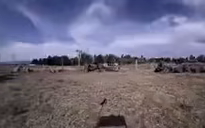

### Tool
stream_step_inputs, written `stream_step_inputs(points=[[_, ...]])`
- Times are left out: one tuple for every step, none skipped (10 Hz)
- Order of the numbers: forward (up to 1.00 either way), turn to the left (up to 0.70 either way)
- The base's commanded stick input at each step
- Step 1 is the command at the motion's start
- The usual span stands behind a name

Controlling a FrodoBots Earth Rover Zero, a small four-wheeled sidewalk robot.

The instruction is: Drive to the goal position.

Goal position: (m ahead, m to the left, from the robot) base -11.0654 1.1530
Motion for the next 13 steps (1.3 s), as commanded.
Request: stream_step_inputs(points=[[0.70, 0.27], [0.70, 0.27], [0.70, 0.27], [0.70, 0.27], [0.70, 0.27], [0.70, 0.27], [0.70, 0.27], [0.70, 0.27], [0.70, 0.27], [0.70, 0.27], [0.70, 0.27], [0.70, 0.27], [0.70, 0.27]])
